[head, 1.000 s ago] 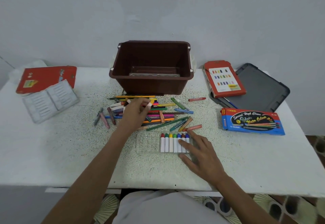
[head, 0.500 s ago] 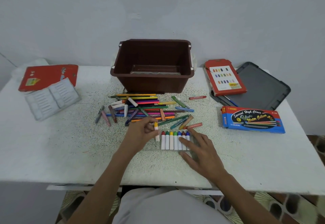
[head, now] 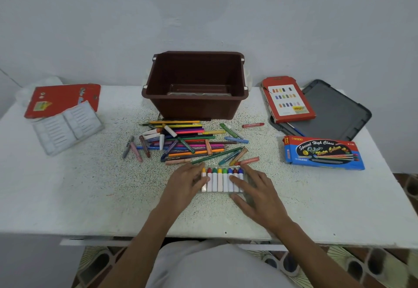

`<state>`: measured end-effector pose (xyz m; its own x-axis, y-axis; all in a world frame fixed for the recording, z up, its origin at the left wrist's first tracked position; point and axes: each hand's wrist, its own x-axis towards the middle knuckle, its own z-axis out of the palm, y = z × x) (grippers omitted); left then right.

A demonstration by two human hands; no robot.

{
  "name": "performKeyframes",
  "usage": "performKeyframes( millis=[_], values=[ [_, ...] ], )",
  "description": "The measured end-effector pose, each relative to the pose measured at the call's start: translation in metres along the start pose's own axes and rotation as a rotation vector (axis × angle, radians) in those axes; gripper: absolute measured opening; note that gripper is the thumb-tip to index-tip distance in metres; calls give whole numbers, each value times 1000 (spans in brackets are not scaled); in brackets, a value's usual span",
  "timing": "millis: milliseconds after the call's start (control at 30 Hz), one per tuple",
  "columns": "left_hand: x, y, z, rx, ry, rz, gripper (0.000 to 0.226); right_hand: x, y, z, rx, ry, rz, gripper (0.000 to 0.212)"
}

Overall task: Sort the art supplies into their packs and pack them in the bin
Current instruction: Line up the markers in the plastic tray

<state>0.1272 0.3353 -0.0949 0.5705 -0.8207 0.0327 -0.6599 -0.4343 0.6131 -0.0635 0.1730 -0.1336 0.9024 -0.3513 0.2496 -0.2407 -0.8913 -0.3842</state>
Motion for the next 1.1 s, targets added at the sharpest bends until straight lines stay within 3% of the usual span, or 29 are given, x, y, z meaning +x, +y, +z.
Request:
performKeyframes(
  millis=[267,400,867,1100],
  values=[
    [-12,-10,14,136,128,175,51,1,0,0,-9,5,-6,46],
    [-14,-12,15,112,146,182,57,0,1,0,-6,9,-6,46],
    [-13,-22,23,158,241,193,38,0,1,0,-7,8,-7,47],
    [17,-27,-2,226,413,138,24,1,0,-1,-9,10,-15,47]
  ],
)
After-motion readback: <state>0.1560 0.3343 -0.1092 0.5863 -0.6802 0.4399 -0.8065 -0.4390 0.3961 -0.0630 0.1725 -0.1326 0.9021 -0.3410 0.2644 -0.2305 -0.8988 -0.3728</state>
